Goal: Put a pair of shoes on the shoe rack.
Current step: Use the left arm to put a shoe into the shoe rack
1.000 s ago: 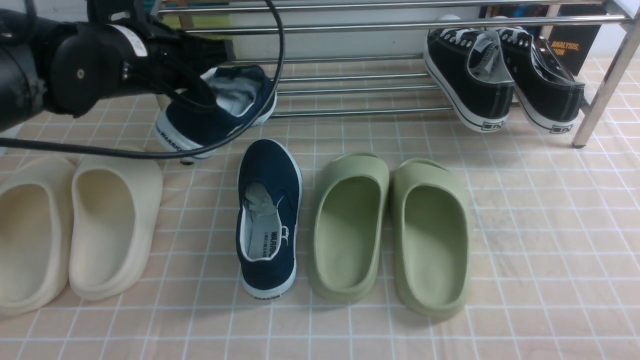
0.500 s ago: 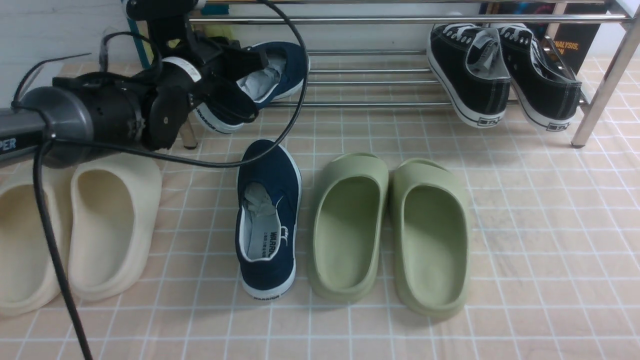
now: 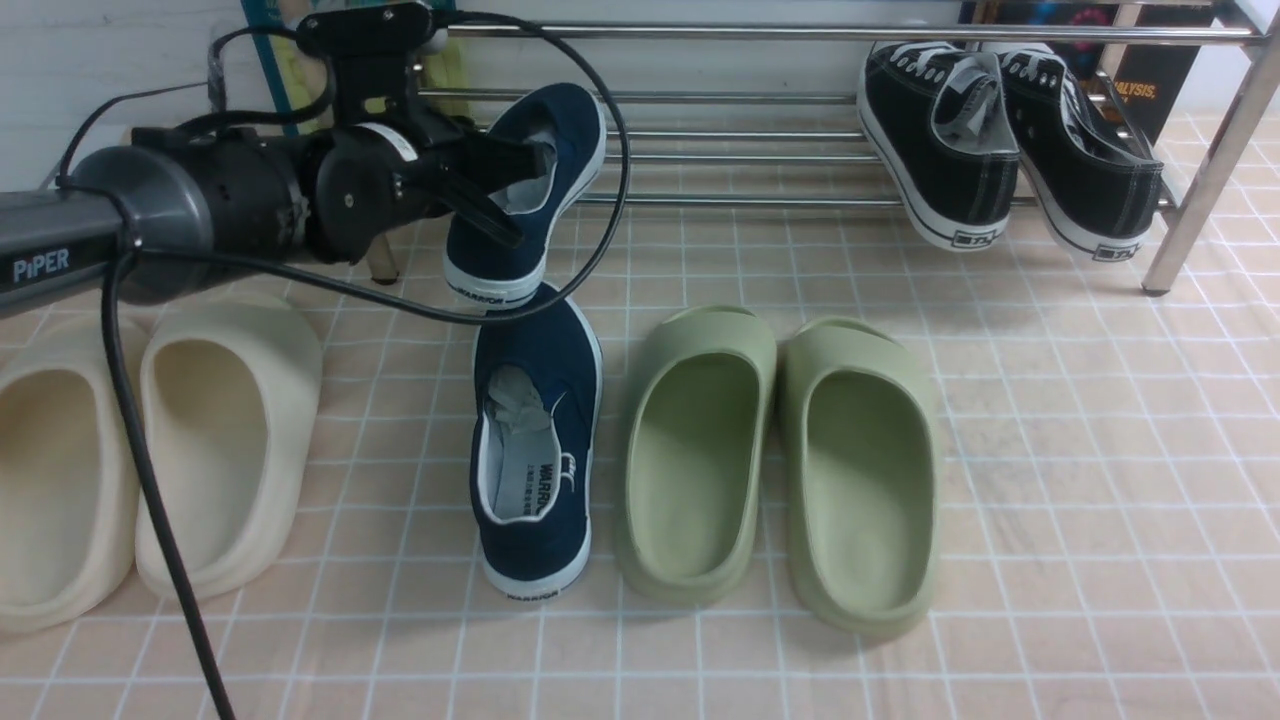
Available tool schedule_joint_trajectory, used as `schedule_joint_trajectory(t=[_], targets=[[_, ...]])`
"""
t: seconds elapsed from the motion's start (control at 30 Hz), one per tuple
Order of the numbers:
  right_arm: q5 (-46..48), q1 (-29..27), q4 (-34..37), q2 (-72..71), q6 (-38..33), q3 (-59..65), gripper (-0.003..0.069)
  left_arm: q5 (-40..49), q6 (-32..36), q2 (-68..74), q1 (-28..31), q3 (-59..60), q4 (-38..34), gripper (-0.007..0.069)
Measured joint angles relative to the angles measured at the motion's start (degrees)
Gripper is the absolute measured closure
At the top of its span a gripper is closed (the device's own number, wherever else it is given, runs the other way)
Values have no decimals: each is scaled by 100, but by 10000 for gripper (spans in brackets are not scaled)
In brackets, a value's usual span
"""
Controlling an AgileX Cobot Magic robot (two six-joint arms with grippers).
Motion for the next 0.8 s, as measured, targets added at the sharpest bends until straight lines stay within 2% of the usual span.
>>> schedule_joint_trajectory(t=[0.27, 0.8], targets=[[0, 0, 0, 0, 0, 0, 474, 1794, 23, 138, 0, -942, 154, 588], [0, 0, 0, 0, 0, 0, 452, 3068, -149, 1436, 7, -3207, 675, 588]])
